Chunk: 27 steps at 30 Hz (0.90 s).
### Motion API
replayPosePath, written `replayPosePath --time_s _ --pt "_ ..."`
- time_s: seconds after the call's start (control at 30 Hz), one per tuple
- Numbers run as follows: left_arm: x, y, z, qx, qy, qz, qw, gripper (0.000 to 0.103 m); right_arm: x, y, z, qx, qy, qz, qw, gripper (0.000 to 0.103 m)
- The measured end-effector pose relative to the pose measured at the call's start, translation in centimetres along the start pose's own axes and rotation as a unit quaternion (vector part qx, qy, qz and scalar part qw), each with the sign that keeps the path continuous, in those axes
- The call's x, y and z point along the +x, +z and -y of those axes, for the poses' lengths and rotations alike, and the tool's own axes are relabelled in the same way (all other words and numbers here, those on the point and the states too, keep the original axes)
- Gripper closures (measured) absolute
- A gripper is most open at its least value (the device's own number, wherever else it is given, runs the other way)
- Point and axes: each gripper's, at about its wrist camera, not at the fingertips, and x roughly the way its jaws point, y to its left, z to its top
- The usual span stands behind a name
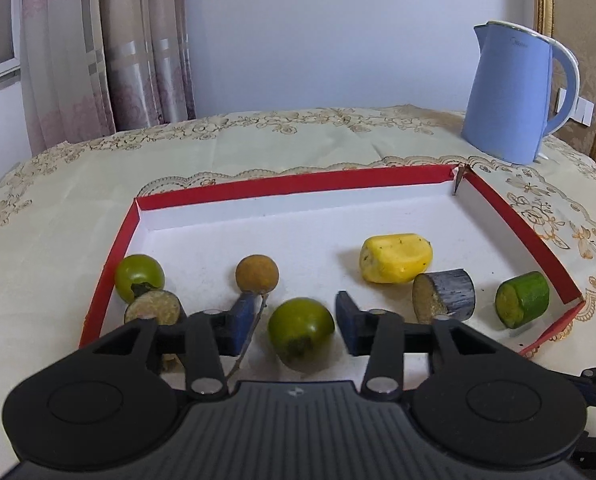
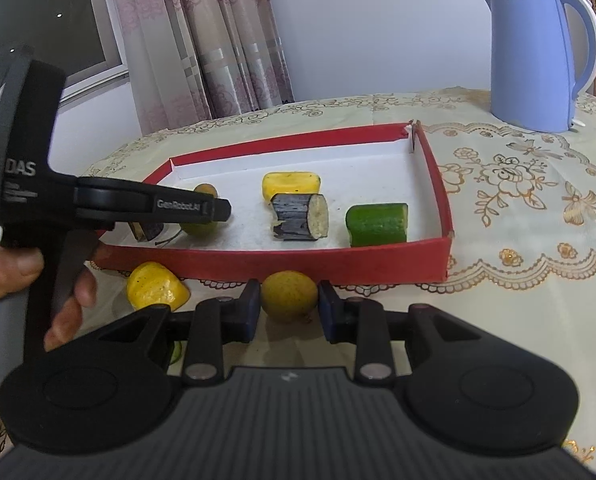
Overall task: Organize fruits
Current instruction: 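Lower the green tomato into the tray with the left tool while the right tool holds the fruit, then carry the brown round fruit into the red tray and open the right tool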
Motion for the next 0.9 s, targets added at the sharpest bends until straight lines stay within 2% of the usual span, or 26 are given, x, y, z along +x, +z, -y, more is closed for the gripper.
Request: replayPosePath --time_s 0.07,0.1,0.27,0.4,0.47,0.53,0.67,0.77,0.9 --pt "-0.2 -0.1 0.0 -0.001 0.004 0.004 1.0000 0.044 0.0 0.0 0.0 0.001 0.000 -0.001 1.000 0.074" --pt "-0.3 0.0 -0.1 -0.002 0.009 0.007 0.9999 0.042 0.1 0.0 0.0 0.001 0.000 -0.001 1.000 0.074" --pt "-2.6 -0.1 -1.2 -0.018 0.025 0.039 0.9988 0.042 0.0 0.0 0.0 0.002 0.000 0.000 1.000 0.074" --pt "-5.8 -1.1 -2.5 -0.027 0.047 0.077 0.9956 0.041 0.0 0.0 0.1 0.002 0.000 0.000 1.000 0.074" --pt "-7.4 -2.0 -3.6 -0.041 0.053 0.093 0.9934 0.034 0.0 0.0 0.1 0.002 0.000 0.000 1.000 0.074" --pt "-8.5 -2.8 -4.6 -0.058 0.061 0.104 0.9910 0.032 0.0 0.0 0.1 0.002 0.000 0.000 1.000 0.074" --pt "-8.7 -4.5 -6.2 -0.078 0.083 0.100 0.9884 0.032 -0.3 -0.1 0.1 0.004 -0.005 0.006 1.000 0.074" --pt "-8.0 -5.2 -7.4 -0.101 0.083 0.087 0.9877 0.032 -0.4 -0.1 0.1 0.004 -0.009 0.008 1.000 0.074" --pt "-7.8 -5.6 -8.2 -0.117 0.084 0.094 0.9851 0.032 -0.5 0.0 0.0 0.002 -0.017 0.012 1.000 0.074"
